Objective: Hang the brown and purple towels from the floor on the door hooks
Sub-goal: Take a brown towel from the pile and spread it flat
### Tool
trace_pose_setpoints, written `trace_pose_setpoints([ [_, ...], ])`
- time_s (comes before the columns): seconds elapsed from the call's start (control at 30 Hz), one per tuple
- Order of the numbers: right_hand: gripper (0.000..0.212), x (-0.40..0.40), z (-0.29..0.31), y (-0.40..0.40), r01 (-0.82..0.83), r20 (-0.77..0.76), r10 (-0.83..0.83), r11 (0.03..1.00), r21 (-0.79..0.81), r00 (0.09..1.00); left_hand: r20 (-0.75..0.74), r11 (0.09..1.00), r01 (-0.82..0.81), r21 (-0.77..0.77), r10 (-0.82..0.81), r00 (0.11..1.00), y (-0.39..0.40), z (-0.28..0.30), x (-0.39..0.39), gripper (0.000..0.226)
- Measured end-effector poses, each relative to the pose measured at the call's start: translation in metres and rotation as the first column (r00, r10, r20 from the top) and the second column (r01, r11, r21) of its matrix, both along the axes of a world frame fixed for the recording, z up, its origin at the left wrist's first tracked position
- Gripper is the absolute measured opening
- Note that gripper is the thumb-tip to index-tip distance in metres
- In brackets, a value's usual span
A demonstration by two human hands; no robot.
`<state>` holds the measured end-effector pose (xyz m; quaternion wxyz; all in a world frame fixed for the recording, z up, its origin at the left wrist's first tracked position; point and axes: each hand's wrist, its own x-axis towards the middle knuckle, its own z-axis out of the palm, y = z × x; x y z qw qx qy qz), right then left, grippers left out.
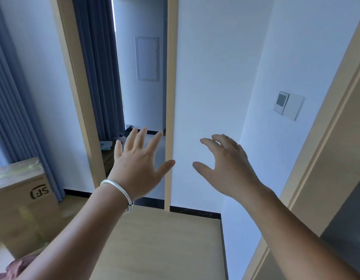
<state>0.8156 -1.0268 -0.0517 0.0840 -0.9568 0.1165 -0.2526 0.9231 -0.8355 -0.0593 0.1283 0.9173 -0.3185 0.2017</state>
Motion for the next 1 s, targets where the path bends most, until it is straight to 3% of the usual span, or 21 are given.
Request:
trace_pose_setpoints([
  [0.33,0.063,0.178,-0.007,-0.056,0.001,-0.038,-0.002,1.0,-0.022,0.999,-0.001,1.0,-0.011,-0.017,0.011,1.0,-0.06,-0.013,0.179,0.08],
  [0.57,0.061,0.325,0.009,-0.064,-0.087,-0.005,0.087,0.996,-0.025,0.996,-0.04,0.996,-0.076,-0.054,0.074,0.996,-0.066,-0.004,0.31,0.077],
  [0.83,0.062,0.462,-0.003,-0.043,-0.286,-0.016,0.285,0.958,-0.015,0.958,-0.062,0.966,-0.254,-0.042,0.251,0.966,-0.032,-0.013,0.409,0.076],
  [1.0,0.061,0.555,-0.013,-0.018,-0.456,-0.014,0.456,0.89,0.007,0.89,-0.076,0.911,-0.413,-0.027,0.41,0.909,-0.005,-0.021,0.464,0.075],
])
